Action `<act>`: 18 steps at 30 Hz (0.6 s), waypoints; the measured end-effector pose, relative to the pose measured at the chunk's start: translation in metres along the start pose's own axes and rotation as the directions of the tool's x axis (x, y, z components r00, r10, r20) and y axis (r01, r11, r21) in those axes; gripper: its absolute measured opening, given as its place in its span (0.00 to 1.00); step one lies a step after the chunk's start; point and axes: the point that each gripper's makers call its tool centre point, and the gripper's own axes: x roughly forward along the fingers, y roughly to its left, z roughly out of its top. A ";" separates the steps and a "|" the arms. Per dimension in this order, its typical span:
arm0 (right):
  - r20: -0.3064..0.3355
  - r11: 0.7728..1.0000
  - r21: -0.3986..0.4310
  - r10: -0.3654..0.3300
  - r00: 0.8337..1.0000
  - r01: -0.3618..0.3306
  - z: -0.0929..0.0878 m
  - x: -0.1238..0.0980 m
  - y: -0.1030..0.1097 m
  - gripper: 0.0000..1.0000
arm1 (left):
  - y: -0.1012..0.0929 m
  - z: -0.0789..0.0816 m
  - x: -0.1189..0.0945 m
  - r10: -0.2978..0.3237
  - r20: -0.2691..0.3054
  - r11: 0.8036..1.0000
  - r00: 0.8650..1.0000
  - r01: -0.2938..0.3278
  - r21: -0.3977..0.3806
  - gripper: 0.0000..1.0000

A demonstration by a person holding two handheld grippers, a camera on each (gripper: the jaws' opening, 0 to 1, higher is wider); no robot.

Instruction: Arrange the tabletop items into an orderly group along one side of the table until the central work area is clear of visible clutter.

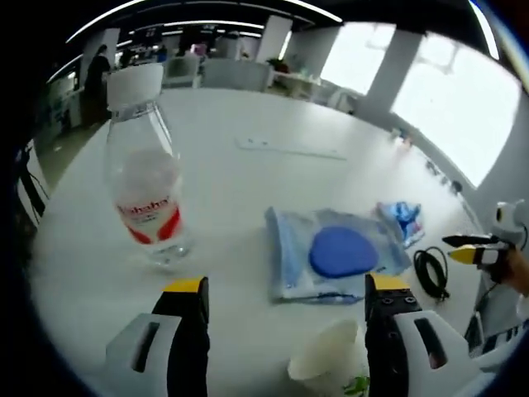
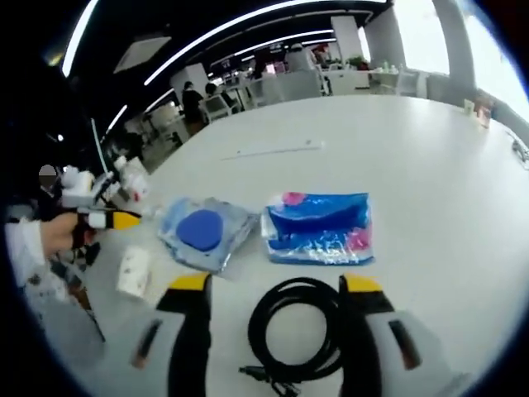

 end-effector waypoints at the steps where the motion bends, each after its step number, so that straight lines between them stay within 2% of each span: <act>1: 0.000 1.000 0.006 0.001 1.000 -0.001 0.000 0.002 0.000 0.60 | 0.000 0.000 0.004 -0.004 -0.007 1.000 1.000 0.004 0.004 0.73; 9: 0.003 0.999 0.034 -0.003 1.000 0.003 -0.001 0.015 0.005 0.57 | -0.004 0.000 0.017 -0.025 -0.001 1.000 1.000 0.025 0.011 0.70; 12: 0.015 1.000 0.029 0.006 1.000 -0.006 0.001 0.022 0.019 0.53 | -0.004 -0.002 0.021 -0.018 -0.005 1.000 1.000 0.018 0.015 0.65; 13: 0.012 0.999 0.019 0.033 0.999 -0.033 0.001 0.028 0.029 0.52 | -0.004 -0.004 0.023 -0.017 -0.013 1.000 1.000 0.017 0.021 0.64; 16: -0.027 0.998 -0.012 0.067 0.997 -0.067 -0.005 0.041 0.048 0.51 | -0.005 -0.007 0.027 -0.023 -0.025 0.999 0.999 0.024 0.027 0.59; 18: -0.032 0.996 -0.024 0.080 0.996 -0.080 -0.005 0.049 0.058 0.51 | -0.004 -0.007 0.028 -0.015 -0.026 1.000 1.000 0.016 0.017 0.56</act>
